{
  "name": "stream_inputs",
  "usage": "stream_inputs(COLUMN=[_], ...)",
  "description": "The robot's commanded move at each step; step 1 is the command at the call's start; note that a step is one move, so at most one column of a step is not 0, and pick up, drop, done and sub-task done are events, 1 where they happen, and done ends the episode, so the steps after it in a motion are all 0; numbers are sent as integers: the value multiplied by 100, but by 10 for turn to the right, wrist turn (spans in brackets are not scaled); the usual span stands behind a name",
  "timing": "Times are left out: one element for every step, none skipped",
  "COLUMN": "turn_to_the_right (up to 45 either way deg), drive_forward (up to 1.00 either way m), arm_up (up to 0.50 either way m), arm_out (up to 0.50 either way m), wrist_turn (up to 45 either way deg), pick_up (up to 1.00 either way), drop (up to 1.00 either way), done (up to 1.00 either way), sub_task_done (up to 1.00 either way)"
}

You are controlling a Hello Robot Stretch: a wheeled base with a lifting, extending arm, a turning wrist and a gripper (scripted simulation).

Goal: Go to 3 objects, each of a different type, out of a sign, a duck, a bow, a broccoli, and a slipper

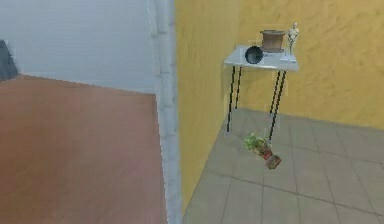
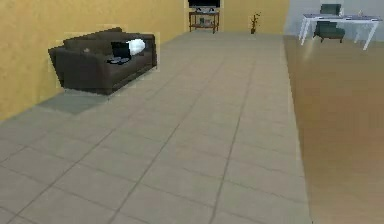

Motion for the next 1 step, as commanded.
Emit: stream_inputs(turn_to_the_right=[0], drive_forward=[30], arm_up=[0], arm_out=[0], wrist_turn=[0], pick_up=[0], drop=[0], done=[0], sub_task_done=[0])
